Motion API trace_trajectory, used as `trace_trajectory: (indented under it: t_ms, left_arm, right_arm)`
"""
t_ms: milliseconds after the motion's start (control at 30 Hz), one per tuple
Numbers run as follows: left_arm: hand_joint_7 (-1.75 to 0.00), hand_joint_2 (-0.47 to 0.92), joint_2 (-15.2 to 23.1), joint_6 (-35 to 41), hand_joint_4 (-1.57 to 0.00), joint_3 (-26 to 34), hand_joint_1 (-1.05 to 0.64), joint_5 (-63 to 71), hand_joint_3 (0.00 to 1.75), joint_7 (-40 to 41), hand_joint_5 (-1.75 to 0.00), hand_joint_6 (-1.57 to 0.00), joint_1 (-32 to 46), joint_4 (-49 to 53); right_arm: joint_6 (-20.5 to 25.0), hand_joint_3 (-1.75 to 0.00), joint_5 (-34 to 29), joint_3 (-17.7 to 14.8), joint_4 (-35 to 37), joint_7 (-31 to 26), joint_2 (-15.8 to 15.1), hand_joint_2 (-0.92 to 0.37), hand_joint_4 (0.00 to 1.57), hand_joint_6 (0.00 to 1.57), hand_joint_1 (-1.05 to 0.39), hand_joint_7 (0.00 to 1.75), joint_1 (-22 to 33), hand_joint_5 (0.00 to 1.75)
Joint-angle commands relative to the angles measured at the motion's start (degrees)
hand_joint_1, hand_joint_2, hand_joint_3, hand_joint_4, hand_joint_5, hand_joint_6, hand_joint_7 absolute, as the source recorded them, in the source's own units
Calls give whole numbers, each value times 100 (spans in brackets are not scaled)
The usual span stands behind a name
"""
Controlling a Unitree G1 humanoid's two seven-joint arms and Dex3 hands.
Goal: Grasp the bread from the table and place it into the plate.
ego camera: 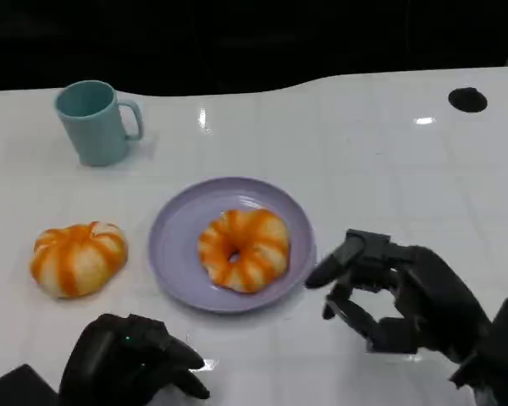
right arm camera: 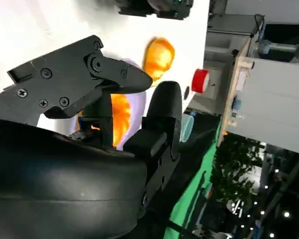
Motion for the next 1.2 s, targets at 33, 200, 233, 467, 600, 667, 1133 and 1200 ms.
trace_trajectory:
  t_ms: [33,200,233,467,600,667,1133,1200]
  left_arm:
    - [-24,88,65,-53,-154,30,-105,-25,0,7,-47,-157,-15,39]
    - [-25,88,59,-24,-154,27,-105,-31,0,15,-48,-157,3,3]
    - [-25,88,57,-16,-154,25,-105,-36,0,15,-48,-157,9,-11]
    - [-25,88,58,2,-154,22,-105,-18,0,47,-47,-157,22,-45]
    - [-25,88,72,-3,-154,29,-105,-23,0,38,-47,-157,43,-54]
    - [-25,88,74,20,-154,25,-105,-18,0,48,-47,-157,62,-79]
    - [-26,88,65,74,-154,26,-105,-66,0,29,-47,-157,125,-187]
    - [-26,88,79,19,-154,22,-105,-20,0,40,-47,-157,117,-163]
  right_arm:
    - [124,-86,-104,-231,-318,72,-291,-65,61,53,-18,152,301,166]
    - [9,-78,-168,-361,-482,179,-459,-69,59,48,-20,159,587,174]
    - [-73,-78,-266,-377,-500,156,-497,-69,59,48,-20,159,639,175]
    - [-707,-91,-970,-463,-369,-159,-603,-64,63,51,-18,155,914,175]
    - [-863,-95,-1077,-475,-151,-327,-523,-62,63,51,-21,154,951,175]
    - [-1004,-95,-1114,-475,-11,-400,-508,-62,64,51,-21,155,937,175]
    - [-1791,-94,-1360,-437,890,-772,-456,-63,67,50,-25,155,657,175]
    - [-1883,-94,-1377,-436,982,-795,-456,-63,67,50,-26,155,620,175]
